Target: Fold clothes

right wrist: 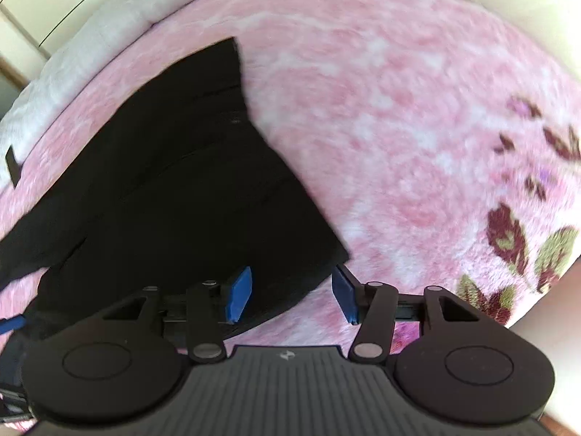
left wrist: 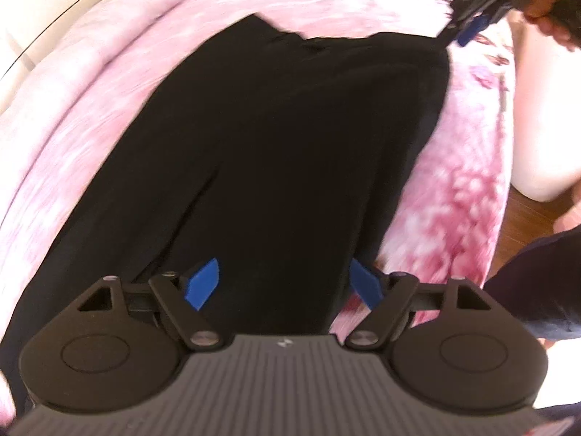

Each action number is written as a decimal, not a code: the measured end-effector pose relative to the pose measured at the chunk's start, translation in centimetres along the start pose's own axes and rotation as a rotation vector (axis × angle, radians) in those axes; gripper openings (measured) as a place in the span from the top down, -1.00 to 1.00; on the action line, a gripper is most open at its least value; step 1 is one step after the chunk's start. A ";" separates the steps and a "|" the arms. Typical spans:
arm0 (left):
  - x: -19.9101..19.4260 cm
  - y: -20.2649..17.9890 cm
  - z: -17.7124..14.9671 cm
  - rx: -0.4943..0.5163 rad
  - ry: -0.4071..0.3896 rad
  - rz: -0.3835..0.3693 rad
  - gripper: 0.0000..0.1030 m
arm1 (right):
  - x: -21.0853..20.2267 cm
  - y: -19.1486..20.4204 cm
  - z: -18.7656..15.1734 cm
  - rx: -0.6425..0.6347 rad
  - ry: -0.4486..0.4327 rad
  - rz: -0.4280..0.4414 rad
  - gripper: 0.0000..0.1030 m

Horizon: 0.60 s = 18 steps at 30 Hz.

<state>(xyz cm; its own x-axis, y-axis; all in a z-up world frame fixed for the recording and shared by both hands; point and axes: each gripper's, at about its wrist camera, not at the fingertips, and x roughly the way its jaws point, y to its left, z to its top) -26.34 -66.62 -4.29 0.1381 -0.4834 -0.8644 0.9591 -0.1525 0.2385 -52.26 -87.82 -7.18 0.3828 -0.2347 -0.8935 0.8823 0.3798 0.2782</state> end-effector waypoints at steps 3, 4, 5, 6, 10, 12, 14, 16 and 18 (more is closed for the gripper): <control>-2.4 2.5 -2.1 -0.052 0.004 0.063 -0.73 | -1.2 3.4 0.1 -0.033 -0.012 -0.013 -0.18; -3.3 3.4 -2.8 -0.073 0.002 0.083 -0.77 | -2.0 4.7 0.0 -0.046 -0.017 -0.015 -0.22; -4.3 4.4 -3.5 -0.094 0.000 0.101 -0.84 | -2.7 6.0 -0.2 -0.061 -0.022 -0.017 -0.31; -5.2 5.4 -4.2 -0.118 -0.001 0.116 -0.88 | -3.5 7.4 -0.3 -0.083 -0.028 -0.022 -0.41; -8.6 9.5 -7.2 -0.222 0.013 0.175 -0.98 | -6.5 12.8 -0.6 -0.170 -0.059 -0.056 -0.71; -10.2 11.3 -9.0 -0.273 0.036 0.202 -0.98 | -7.9 15.4 -1.0 -0.213 -0.067 -0.076 -0.72; -11.6 12.9 -10.6 -0.334 0.066 0.236 -0.98 | -9.1 17.8 -1.4 -0.258 -0.073 -0.096 -0.72; -13.2 14.2 -12.0 -0.408 0.084 0.268 -0.98 | -10.0 19.9 -1.8 -0.298 -0.076 -0.102 -0.72; -15.0 15.2 -13.4 -0.496 0.095 0.299 -0.98 | -10.7 21.5 -2.4 -0.327 -0.070 -0.092 -0.72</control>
<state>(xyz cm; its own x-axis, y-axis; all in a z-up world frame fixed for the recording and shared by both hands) -10.51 -50.15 6.35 0.4198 -0.3603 -0.8330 0.8731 0.4109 0.2623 -38.05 -75.03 7.58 0.3333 -0.3381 -0.8801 0.7838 0.6181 0.0594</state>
